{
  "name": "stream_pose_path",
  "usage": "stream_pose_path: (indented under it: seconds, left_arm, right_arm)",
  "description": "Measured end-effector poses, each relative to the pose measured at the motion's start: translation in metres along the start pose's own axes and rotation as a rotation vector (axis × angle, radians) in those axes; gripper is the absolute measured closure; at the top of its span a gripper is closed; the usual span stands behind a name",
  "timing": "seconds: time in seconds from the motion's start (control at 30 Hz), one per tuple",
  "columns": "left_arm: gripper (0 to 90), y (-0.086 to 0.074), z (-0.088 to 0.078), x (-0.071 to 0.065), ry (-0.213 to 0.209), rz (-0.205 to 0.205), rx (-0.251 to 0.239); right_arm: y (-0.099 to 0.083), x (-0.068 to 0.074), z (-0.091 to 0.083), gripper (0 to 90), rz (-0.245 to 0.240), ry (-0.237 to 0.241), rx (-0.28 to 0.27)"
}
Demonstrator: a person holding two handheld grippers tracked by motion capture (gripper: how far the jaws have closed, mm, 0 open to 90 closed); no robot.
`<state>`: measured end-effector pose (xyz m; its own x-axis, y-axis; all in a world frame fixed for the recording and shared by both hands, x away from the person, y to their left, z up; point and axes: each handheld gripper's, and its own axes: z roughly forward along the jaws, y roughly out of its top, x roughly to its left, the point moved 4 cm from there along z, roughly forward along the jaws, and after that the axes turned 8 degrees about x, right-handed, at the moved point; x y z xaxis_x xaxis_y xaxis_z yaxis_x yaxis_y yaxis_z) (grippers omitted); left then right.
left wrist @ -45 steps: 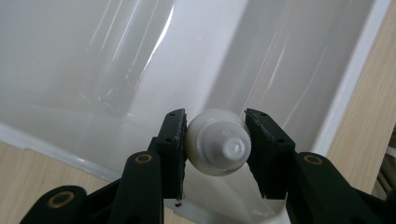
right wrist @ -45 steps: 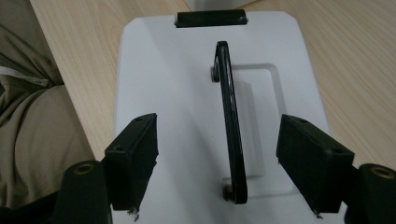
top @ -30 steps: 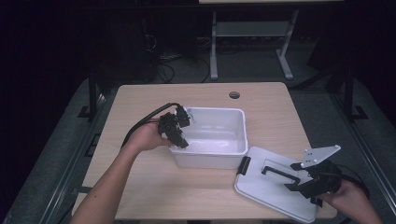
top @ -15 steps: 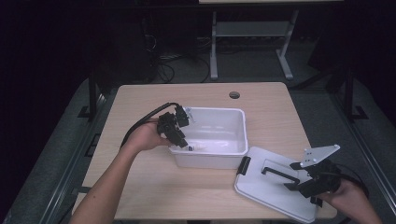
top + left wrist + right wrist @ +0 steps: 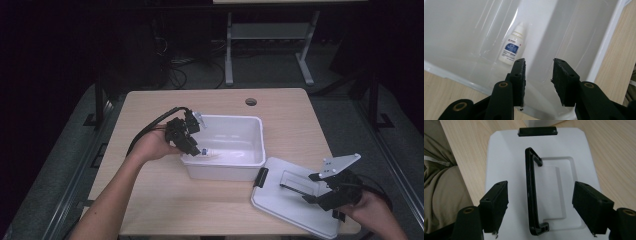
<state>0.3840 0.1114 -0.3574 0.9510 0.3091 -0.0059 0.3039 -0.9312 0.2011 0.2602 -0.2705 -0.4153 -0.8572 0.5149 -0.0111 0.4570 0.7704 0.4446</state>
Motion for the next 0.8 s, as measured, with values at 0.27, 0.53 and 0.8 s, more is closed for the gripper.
stream_pose_path:
  seconds: [0.27,0.53,0.8]
  left_arm:
    - [60.1,-0.005,-0.011,-0.001,0.014,-0.006,-0.016]
    - [57.5,-0.010,-0.020,-0.004,0.023,-0.009,-0.025]
    - [54.3,-0.018,-0.028,-0.005,0.033,-0.022,-0.042]
  right_arm:
    - [0.003,0.000,0.002,28.2,0.002,0.003,0.006]
    - [0.005,0.000,0.005,28.1,0.005,0.010,0.013]
    - [0.010,-0.002,0.010,27.9,0.006,0.021,0.020]
